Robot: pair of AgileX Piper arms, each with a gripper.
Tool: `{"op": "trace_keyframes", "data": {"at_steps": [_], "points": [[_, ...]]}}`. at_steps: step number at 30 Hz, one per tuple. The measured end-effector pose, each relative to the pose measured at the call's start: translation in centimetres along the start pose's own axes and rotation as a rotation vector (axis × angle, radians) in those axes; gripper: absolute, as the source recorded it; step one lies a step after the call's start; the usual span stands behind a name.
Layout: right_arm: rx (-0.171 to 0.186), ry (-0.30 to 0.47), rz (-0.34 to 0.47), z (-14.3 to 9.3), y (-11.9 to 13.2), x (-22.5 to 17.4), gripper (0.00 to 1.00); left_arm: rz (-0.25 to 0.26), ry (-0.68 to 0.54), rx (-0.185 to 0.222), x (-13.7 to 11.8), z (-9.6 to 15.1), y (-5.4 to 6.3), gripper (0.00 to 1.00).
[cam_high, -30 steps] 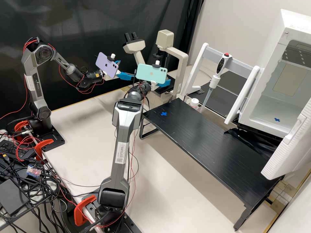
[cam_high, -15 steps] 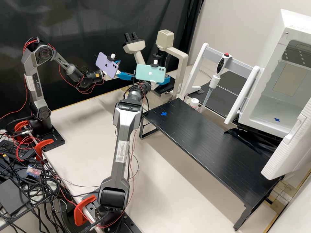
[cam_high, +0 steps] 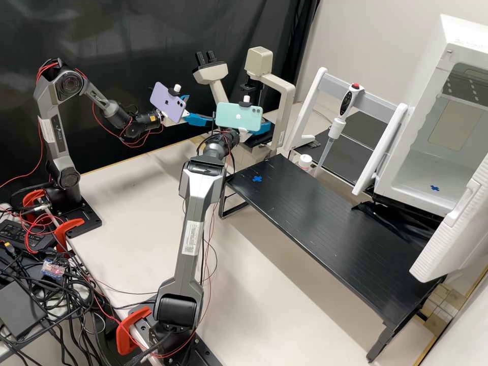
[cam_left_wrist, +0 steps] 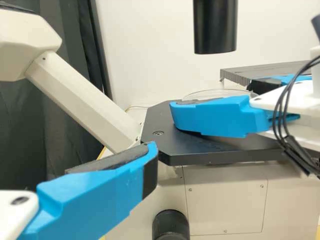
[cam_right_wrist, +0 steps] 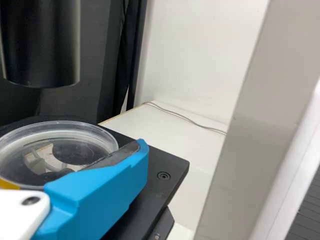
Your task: Move the petri dish to the microscope
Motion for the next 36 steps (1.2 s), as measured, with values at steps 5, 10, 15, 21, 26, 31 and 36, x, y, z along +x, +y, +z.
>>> {"op": "trace_keyframes", "data": {"at_steps": [5, 10, 15, 21, 26, 31, 36], "points": [[0.005, 0.002, -0.014, 0.7, -0.4, -0.2, 1.0, 0.0, 0.0, 0.0, 0.0, 0.0, 0.0, 1.0], [0.011, 0.043, -0.033, 0.9, 0.0, -1.8, 1.0, 0.0, 0.0, 0.0, 0.0, 0.0, 0.0, 1.0], [0.03, 0.087, -0.027, 0.9, 0.9, -4.5, 1.0, 0.0, 0.0, 0.0, 0.0, 0.0, 0.0, 1.0], [0.016, 0.149, -0.014, 1.3, 1.3, -8.7, 1.0, 0.0, 0.0, 0.0, 0.0, 0.0, 0.0, 1.0], [-0.011, 0.221, 0.045, 2.2, 2.1, -12.6, 1.0, 0.0, 0.0, 0.0, 0.0, 0.0, 0.0, 1.0], [-0.054, 0.313, 0.172, 4.2, 2.9, -16.9, 1.0, 0.0, 0.0, 0.0, 0.0, 0.0, 0.0, 1.0], [-0.027, 0.349, 0.332, 7.5, 4.7, -21.4, 1.0, 0.0, 0.0, 0.0, 0.0, 0.0, 0.0, 1.0]]}}
